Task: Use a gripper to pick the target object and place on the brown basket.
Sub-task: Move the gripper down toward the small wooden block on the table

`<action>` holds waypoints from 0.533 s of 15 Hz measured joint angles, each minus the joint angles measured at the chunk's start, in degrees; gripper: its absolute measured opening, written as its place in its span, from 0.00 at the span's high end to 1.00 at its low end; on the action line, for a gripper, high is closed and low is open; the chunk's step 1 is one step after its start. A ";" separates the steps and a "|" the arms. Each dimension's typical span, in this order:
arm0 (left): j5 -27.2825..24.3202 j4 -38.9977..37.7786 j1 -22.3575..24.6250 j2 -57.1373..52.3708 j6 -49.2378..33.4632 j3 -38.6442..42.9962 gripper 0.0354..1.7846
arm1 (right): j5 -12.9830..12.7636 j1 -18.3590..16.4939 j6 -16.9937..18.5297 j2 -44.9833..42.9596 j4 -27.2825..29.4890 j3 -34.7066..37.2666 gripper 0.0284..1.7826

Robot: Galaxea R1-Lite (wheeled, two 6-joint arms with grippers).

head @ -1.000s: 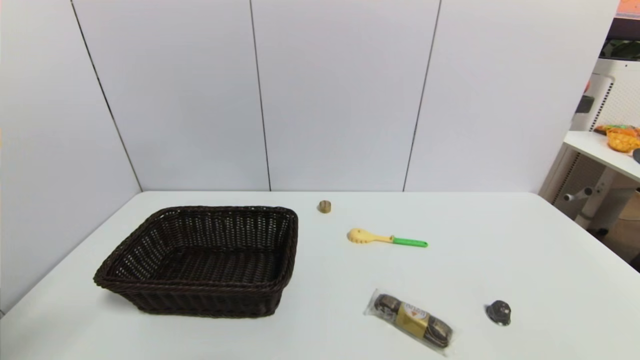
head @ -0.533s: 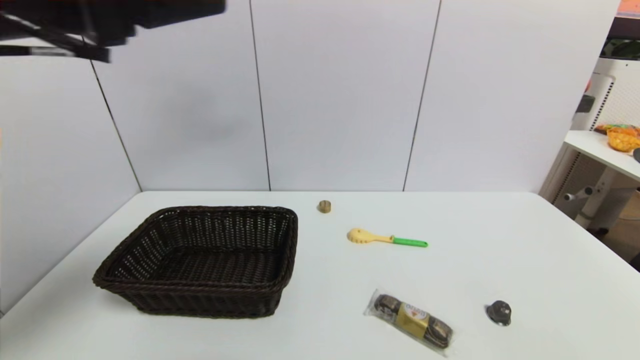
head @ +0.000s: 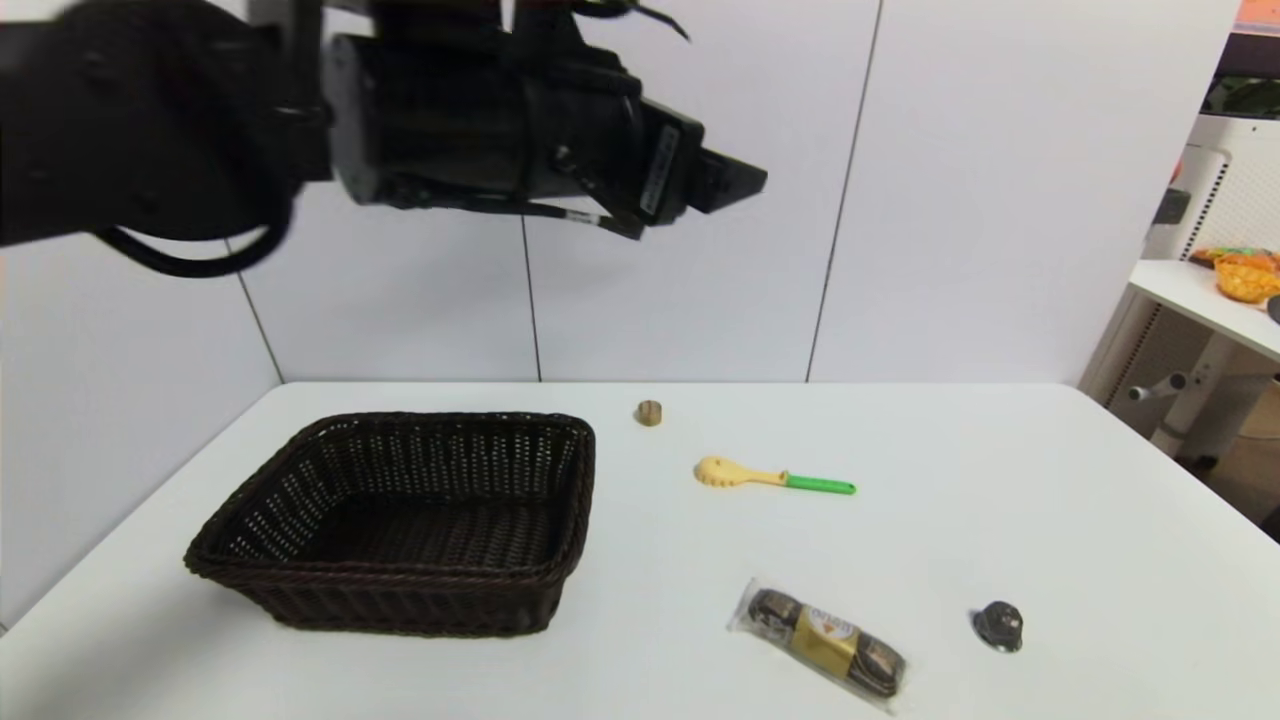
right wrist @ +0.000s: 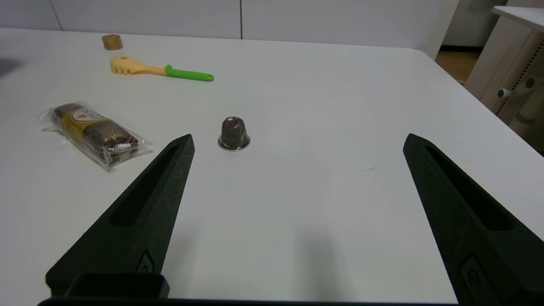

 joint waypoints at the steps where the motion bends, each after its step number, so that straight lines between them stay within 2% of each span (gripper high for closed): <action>1: 0.02 -0.05 -0.41 3.23 0.00 -1.71 0.06 | 0.00 0.00 0.00 0.00 0.00 0.00 0.05; 5: 0.38 0.02 -0.89 12.98 -0.18 -5.42 0.06 | -0.01 0.00 0.02 0.00 0.00 0.00 0.05; 8: 0.74 0.11 0.51 17.92 -0.29 -6.19 0.06 | 0.00 0.00 0.00 0.00 0.00 0.00 0.05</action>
